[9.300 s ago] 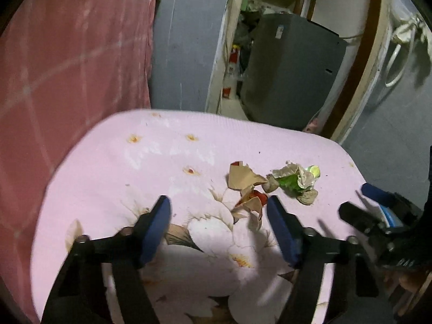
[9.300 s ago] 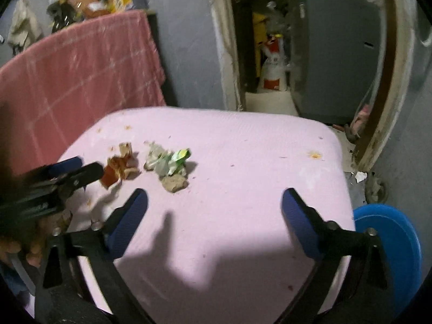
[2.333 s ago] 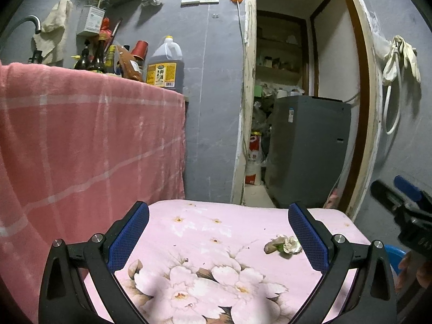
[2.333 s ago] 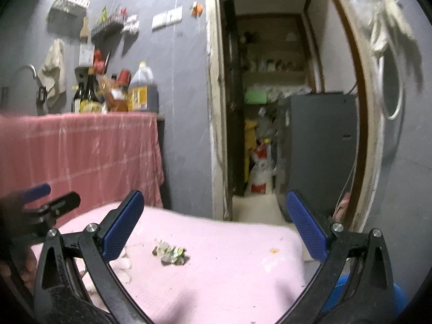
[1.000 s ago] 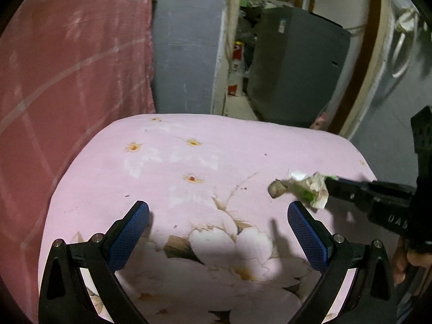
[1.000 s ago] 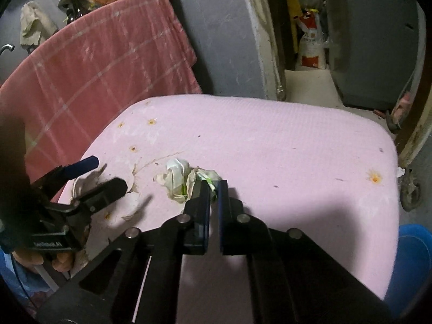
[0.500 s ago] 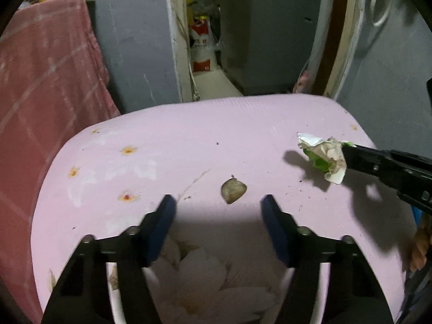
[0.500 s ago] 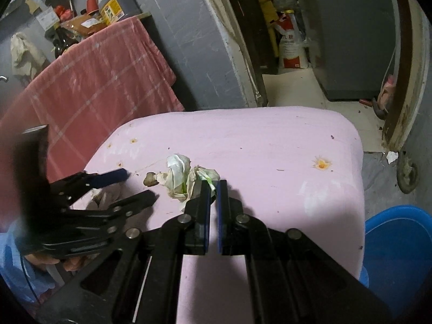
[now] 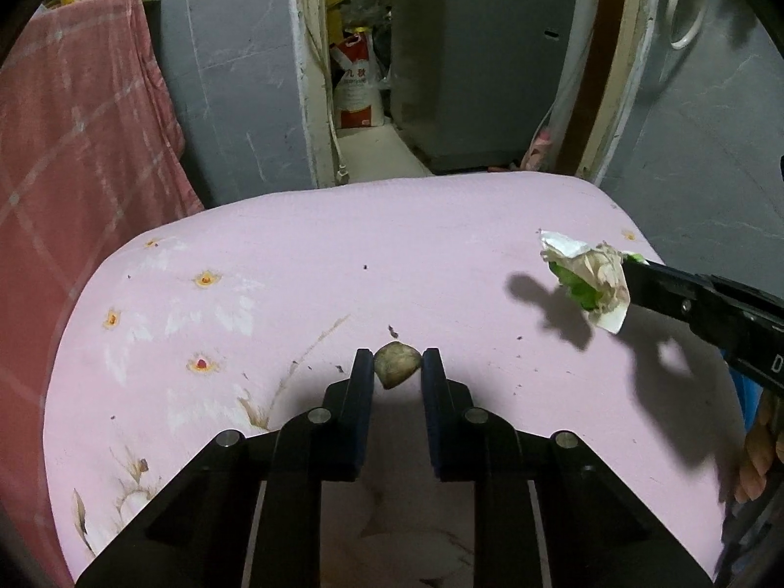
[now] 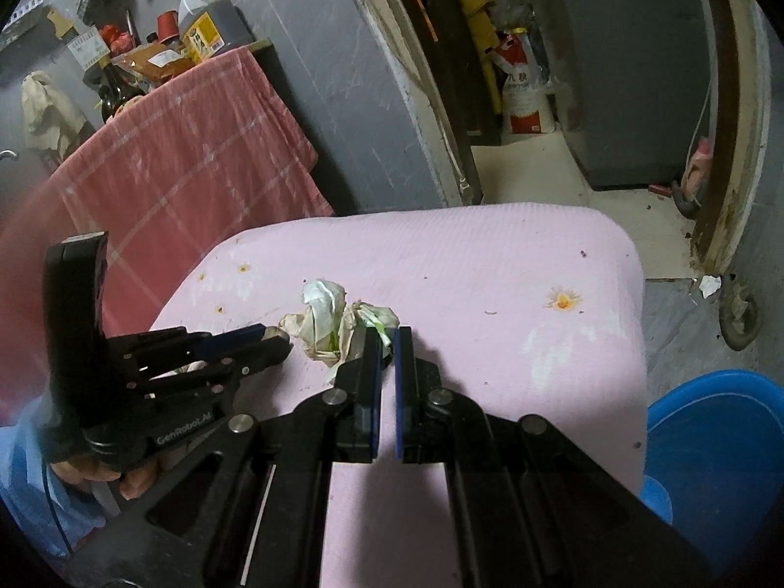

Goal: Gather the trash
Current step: 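Lift the green wrapper and brown nut and carry them over the blue basin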

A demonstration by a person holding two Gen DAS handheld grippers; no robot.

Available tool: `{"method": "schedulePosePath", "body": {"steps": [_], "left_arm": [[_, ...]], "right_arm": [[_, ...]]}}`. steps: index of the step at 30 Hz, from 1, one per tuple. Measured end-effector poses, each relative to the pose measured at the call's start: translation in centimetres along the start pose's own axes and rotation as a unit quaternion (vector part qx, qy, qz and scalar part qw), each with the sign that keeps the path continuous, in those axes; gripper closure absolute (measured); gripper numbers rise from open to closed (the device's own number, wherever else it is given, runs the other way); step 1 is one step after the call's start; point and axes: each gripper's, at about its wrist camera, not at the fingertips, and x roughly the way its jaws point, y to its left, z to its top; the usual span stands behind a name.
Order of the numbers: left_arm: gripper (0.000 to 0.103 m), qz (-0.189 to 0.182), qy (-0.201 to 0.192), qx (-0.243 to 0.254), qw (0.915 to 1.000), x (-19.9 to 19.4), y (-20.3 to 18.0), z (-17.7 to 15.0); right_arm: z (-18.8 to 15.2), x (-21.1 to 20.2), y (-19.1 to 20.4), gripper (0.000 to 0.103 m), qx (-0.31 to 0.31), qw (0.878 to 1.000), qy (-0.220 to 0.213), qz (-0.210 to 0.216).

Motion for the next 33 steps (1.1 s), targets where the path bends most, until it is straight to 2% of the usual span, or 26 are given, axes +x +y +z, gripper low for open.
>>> {"method": "schedulePosePath", "body": {"steps": [3,8,13,21,25,33], "left_arm": [[0.086,-0.006,-0.014,-0.009,0.9998,-0.7,-0.2,-0.3],[0.086,-0.022,-0.069,-0.041,0.9965,-3.4,-0.9,-0.4],[0.086,-0.044,-0.162,-0.083,0.9823,-7.1,-2.0,-1.1],[0.086,-0.057,-0.255,-0.069,0.9627,-11.3,-5.8,-0.8],[0.086,-0.065,-0.278,-0.051,0.9570,-12.4,-8.0,-0.5],[0.086,-0.089,-0.290,-0.031,0.9522,-13.1,-11.4,-1.3]], "right_arm": [[-0.1,-0.8,-0.1,0.098,0.000,1.000,-0.017,-0.008],[-0.5,-2.9,0.0,0.098,-0.007,0.998,-0.061,-0.019],[-1.1,-6.2,0.7,0.098,-0.023,0.991,-0.125,-0.035],[-3.0,-12.3,1.2,0.098,-0.030,0.968,-0.236,-0.076],[-4.0,-14.7,0.8,0.098,-0.026,0.960,-0.262,-0.100],[-6.3,-18.9,-1.7,0.098,0.013,0.946,-0.297,-0.127]]}}
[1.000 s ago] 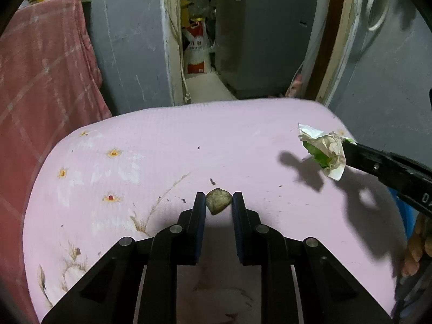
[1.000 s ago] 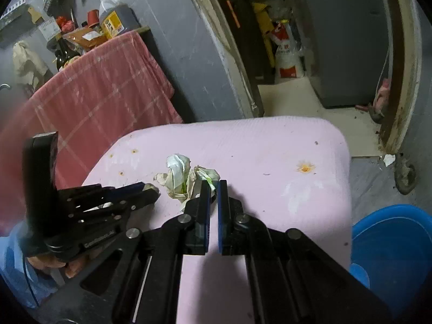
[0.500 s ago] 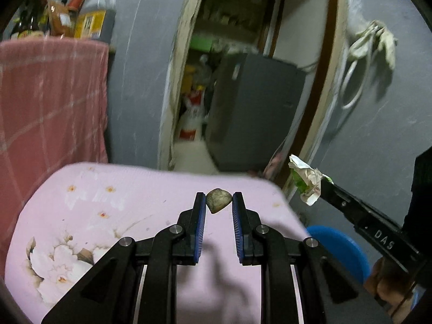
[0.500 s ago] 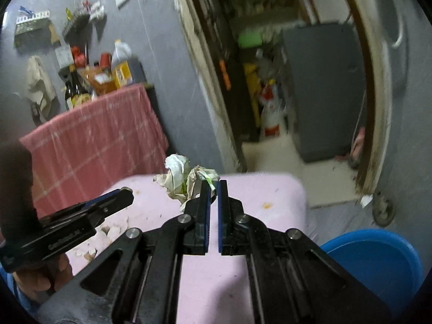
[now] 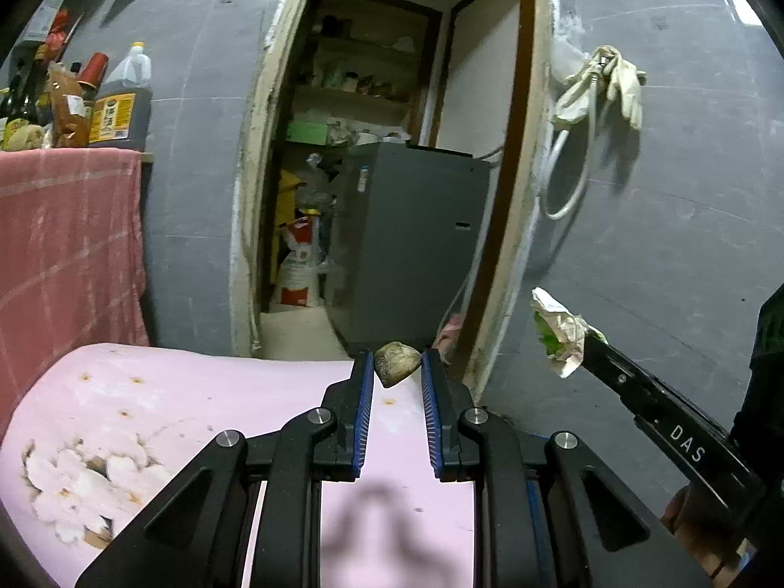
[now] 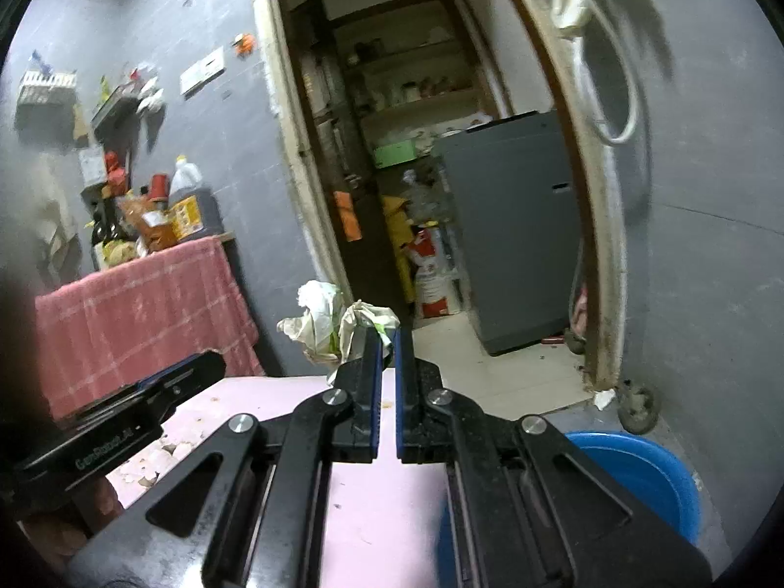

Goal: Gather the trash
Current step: 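Lift the green wrapper and brown nut and carry them over the blue basin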

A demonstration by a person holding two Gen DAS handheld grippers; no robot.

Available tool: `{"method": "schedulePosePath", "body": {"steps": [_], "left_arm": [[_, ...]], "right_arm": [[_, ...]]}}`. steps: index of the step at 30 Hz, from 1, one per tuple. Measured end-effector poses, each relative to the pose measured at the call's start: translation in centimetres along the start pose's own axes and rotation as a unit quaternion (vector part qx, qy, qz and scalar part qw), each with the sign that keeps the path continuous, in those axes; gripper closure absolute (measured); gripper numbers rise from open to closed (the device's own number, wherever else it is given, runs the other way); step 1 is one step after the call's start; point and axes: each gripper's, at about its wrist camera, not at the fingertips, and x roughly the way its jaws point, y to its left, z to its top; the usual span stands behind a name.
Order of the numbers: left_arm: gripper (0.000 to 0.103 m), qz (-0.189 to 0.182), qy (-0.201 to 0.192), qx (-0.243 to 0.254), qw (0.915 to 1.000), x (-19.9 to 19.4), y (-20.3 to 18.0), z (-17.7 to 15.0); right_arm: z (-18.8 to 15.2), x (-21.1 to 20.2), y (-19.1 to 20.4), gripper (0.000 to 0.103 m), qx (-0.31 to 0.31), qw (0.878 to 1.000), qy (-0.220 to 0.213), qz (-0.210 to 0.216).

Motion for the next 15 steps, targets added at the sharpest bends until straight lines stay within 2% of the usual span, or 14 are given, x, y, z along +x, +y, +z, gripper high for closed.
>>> {"method": "schedulePosePath", "body": {"steps": [9,15], "left_arm": [[0.086,-0.026,0.018,0.007,0.9995,1.0,-3.4,-1.2],[0.086,-0.040,0.064,0.017,0.9970,3.1,-5.5,-2.4]], "right_arm": [[-0.7,-1.6,-4.3,0.098,0.041,0.998,0.014,-0.053],[-1.8,-1.5,-7.2,0.098,0.083,0.993,0.051,-0.069]]}}
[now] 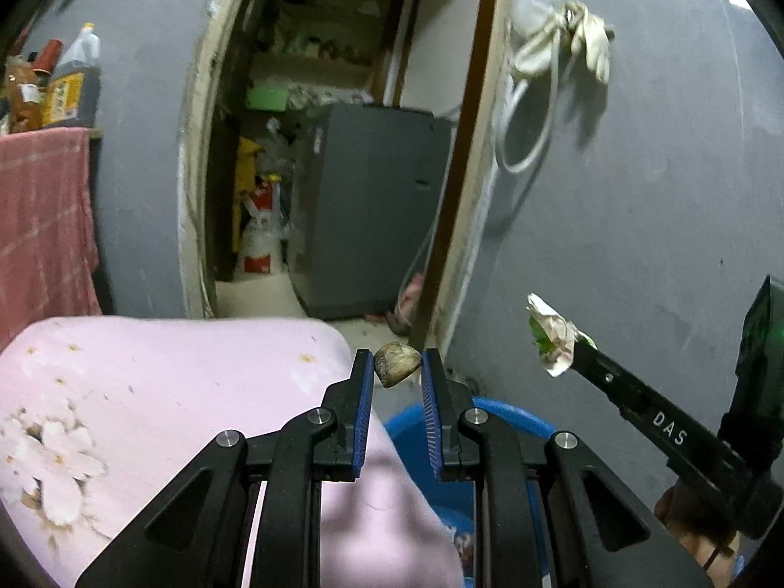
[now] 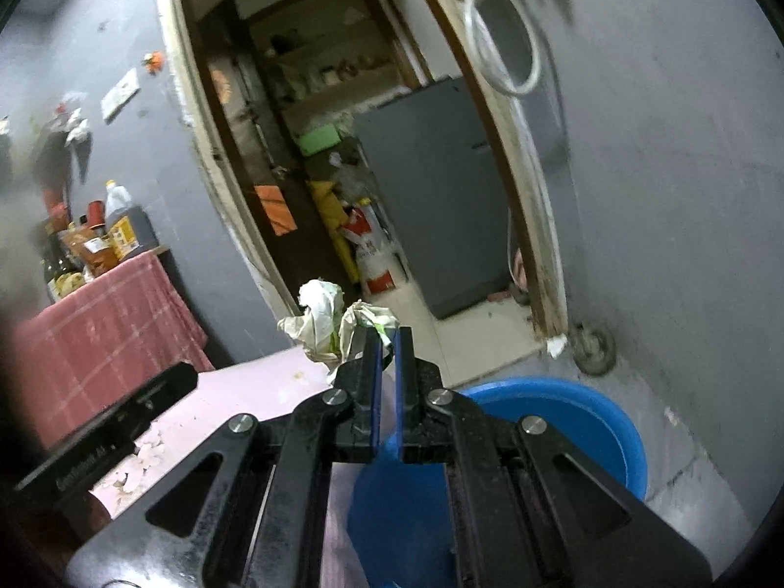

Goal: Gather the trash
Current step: 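Lift the green wrapper and brown nut and carry them over the blue basin, then open both tools over the blue basin to drop the pieces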

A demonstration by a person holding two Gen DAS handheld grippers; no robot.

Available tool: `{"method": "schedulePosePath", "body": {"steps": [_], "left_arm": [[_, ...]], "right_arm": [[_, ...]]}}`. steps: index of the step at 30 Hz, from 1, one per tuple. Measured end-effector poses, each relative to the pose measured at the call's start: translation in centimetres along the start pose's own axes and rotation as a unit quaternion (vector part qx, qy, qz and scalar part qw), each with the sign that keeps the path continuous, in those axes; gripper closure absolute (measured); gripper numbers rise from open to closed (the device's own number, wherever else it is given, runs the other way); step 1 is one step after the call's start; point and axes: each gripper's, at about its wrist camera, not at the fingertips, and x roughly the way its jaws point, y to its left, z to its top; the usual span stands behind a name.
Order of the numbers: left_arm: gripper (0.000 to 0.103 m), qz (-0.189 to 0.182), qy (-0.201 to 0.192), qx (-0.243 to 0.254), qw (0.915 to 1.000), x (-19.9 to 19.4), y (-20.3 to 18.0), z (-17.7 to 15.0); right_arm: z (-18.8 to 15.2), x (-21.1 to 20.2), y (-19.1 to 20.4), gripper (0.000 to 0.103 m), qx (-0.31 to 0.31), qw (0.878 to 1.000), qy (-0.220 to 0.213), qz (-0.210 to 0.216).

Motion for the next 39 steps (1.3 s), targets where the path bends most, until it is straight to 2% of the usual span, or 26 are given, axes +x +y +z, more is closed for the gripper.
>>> {"method": "schedulePosePath", "body": {"steps": [5,11,15,24,31,34,39], "left_arm": [[0.086,-0.015,0.050,-0.001,0.9986,2.4,-1.2,-1.0],[0.086,-0.036,0.111,-0.012,0.9931,5.1,-1.8,-2.0],[0.086,-0.037,0.134,-0.018,0.9901,6.2,-1.8,-2.6],[0.086,-0.040,0.161,-0.049,0.9849,7.6,-0.9,-2.9],[0.086,-0.039,0.170,-0.053,0.9833,7.9,-0.7,-2.8],[0.086,-0.037,0.172,-0.053,0.9829,8.3,-0.9,-2.6],[0.084,-0.036,0.174,-0.053,0.9826,8.5,-1.0,-2.7]], "right_arm": [[-0.4,0.7,-1.8,0.098,0.023,0.999,0.027,-0.015],[-0.5,1.1,-3.3,0.097,0.046,0.998,0.043,-0.019],[-0.5,1.5,-3.4,0.096,0.051,0.997,0.053,-0.023],[-0.7,2.1,-4.3,0.095,0.065,0.995,0.070,-0.030],[-0.9,2.6,-4.5,0.093,0.073,0.993,0.080,-0.037],[-1.0,2.6,-4.7,0.090,0.079,0.993,0.082,-0.039],[-1.0,2.7,-5.0,0.077,0.085,0.992,0.082,-0.040]]}}
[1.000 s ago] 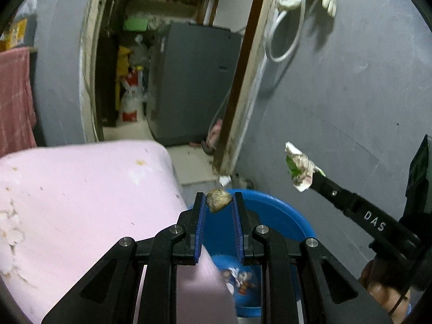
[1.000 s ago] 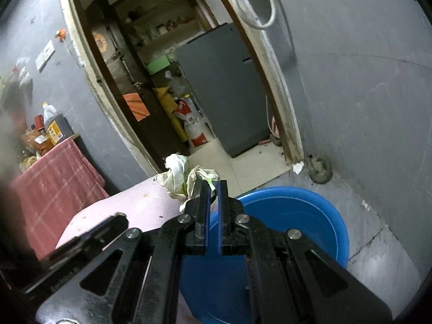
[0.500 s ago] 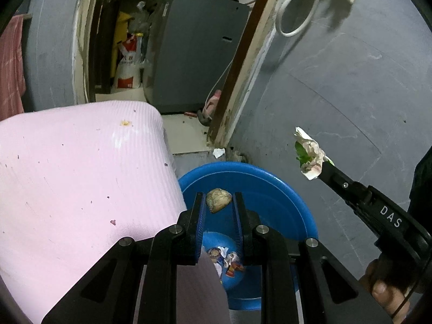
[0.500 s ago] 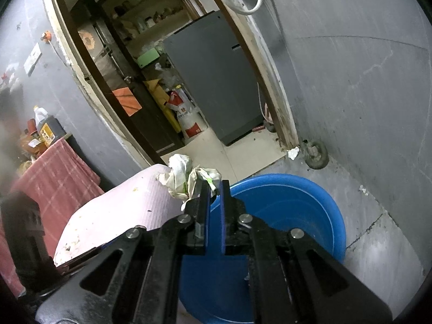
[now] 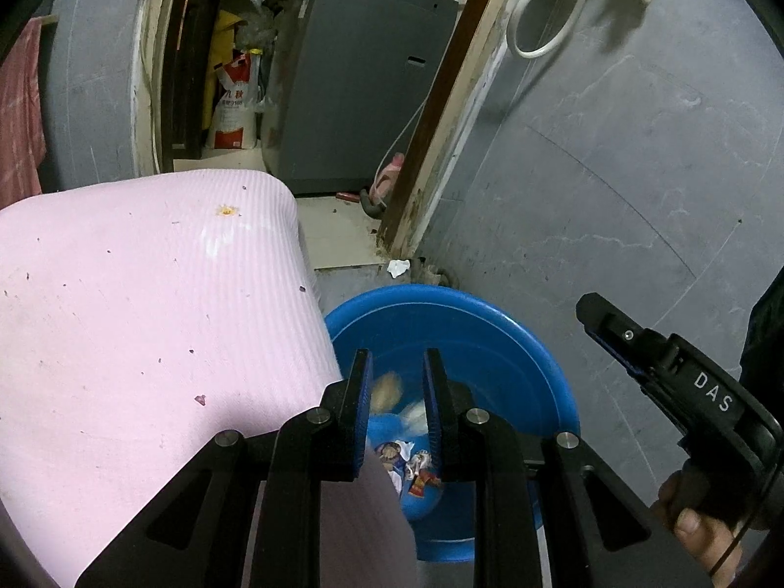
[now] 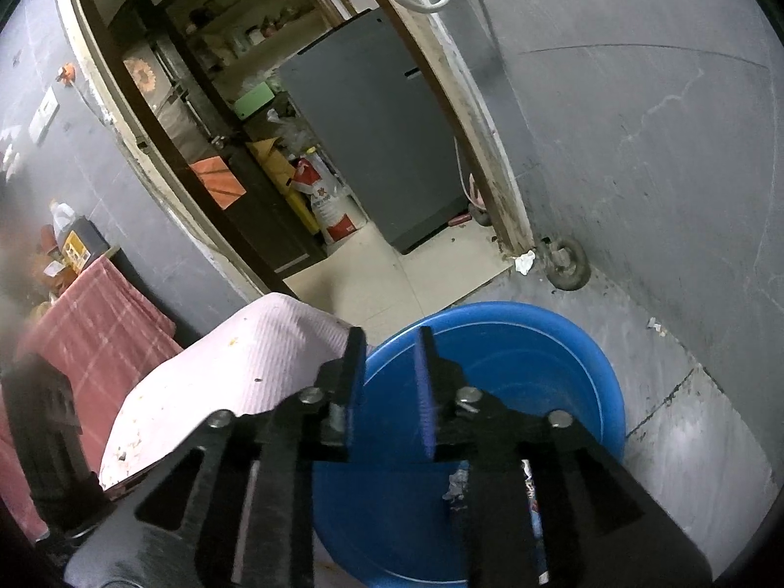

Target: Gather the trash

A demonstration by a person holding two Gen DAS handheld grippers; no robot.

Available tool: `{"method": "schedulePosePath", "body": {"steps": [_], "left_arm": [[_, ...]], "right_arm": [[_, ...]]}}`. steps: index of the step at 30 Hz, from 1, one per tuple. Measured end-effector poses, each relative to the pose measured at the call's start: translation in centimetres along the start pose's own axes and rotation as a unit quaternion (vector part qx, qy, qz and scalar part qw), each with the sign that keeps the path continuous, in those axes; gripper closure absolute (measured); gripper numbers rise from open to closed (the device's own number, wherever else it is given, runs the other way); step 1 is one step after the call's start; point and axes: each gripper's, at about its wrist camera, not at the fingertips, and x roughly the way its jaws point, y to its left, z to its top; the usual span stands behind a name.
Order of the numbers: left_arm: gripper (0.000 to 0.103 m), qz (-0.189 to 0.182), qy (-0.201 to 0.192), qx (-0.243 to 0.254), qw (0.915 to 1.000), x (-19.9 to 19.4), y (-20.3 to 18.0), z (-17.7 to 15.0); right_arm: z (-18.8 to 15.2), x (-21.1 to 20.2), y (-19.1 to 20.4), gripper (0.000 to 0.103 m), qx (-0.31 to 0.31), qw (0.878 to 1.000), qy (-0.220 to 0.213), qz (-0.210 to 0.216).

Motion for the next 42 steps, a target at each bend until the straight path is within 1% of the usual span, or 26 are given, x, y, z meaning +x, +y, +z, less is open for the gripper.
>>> {"method": "schedulePosePath", "body": {"steps": [1,3,10,13,15,19,21,25,27,29,32,33,37,38,40,42], "left_arm": [[0.083,0.000,0.000,0.000,1.0000,0.0,0.0,0.0],[0.077,-0.002,-0.003,-0.002,1.0000,0.0,0.1,0.0],[0.073,0.000,-0.010,-0.005,0.9999,-0.3,0.4,-0.1],[0.065,0.003,-0.016,-0.008,0.9998,-0.6,0.5,0.0],[0.059,0.007,-0.021,-0.014,0.9997,-0.9,0.7,0.0],[0.053,0.017,-0.026,-0.024,0.9992,-1.7,1.1,0.2],[0.047,0.024,-0.031,-0.027,0.9989,-2.0,1.3,0.3],[0.037,0.041,-0.043,-0.033,0.9977,-2.9,2.0,0.3],[0.030,0.054,-0.054,-0.031,0.9966,-3.5,2.2,0.1],[0.027,0.061,-0.064,-0.027,0.9958,-3.9,2.3,0.0],[0.019,0.075,-0.082,-0.023,0.9935,-4.9,2.5,-0.4],[0.018,0.079,-0.088,-0.022,0.9928,-5.2,2.6,-0.5],[0.016,0.088,-0.108,-0.017,0.9900,-6.5,3.0,-0.9],[0.013,0.091,-0.112,-0.017,0.9893,-6.8,3.1,-0.9],[0.010,0.097,-0.124,-0.019,0.9874,-7.5,3.3,-1.2],[0.009,0.097,-0.136,-0.021,0.9857,-8.1,3.5,-1.5]], "right_arm": [[0.0,0.0,-0.1,0.076,0.001,1.000,-0.001,0.000],[0.0,-0.1,-0.1,0.074,0.002,1.000,-0.002,-0.001],[0.1,-0.2,-0.4,0.069,0.004,1.000,-0.009,-0.006],[0.2,-0.4,-0.5,0.063,0.005,1.000,-0.012,-0.009],[0.3,-0.4,-0.6,0.058,0.005,1.000,-0.013,-0.010],[0.3,-0.5,-0.7,0.049,0.002,1.000,-0.015,-0.012],[0.4,-0.6,-0.7,0.041,-0.001,1.000,-0.017,-0.012],[0.4,-0.8,-0.4,0.031,-0.012,1.000,-0.022,-0.018],[0.4,-0.9,-0.2,0.021,-0.019,0.999,-0.026,-0.022],[0.4,-1.1,0.0,0.015,-0.025,0.999,-0.031,-0.025],[0.3,-1.6,0.5,0.009,-0.040,0.998,-0.043,-0.032],[0.3,-1.8,0.7,0.006,-0.046,0.997,-0.047,-0.034],[-0.1,-2.7,1.6,0.001,-0.071,0.995,-0.067,-0.033],[-0.1,-2.8,1.7,0.000,-0.077,0.994,-0.071,-0.034],[-0.4,-3.3,2.2,0.000,-0.090,0.992,-0.083,-0.038],[-0.8,-3.7,2.7,0.000,-0.100,0.990,-0.090,-0.039]]}}
